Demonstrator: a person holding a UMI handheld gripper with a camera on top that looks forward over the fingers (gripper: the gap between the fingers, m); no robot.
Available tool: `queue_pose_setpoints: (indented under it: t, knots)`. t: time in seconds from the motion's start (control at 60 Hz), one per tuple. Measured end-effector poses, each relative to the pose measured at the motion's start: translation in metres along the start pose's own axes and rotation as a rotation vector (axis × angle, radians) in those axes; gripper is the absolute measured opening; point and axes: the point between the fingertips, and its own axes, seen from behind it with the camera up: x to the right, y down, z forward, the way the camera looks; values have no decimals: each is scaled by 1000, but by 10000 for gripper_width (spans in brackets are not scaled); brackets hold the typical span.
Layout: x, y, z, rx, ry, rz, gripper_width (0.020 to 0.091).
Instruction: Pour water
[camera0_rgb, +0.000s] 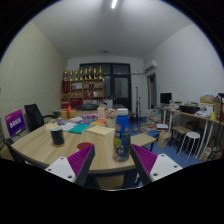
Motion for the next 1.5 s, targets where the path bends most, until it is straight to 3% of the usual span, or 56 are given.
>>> queue_pose_setpoints:
  t: [0.467, 0.533, 0.65, 0.817, 0.833, 1.0, 1.317, 1.5]
  knots:
    - [32, -9, 177, 38, 42, -59, 787]
    - [38, 6, 191, 14, 67, -33, 577]
    - [38, 5, 193, 67, 89, 56, 560]
    - [36, 9, 195, 30, 104, 80, 545]
    - [36, 9, 195, 29, 105, 78, 499]
    - [30, 0, 191, -3, 153, 17, 441]
    - [-87, -134, 194, 150, 176, -990, 440]
    - [-181, -142, 230, 268, 217, -1769, 441]
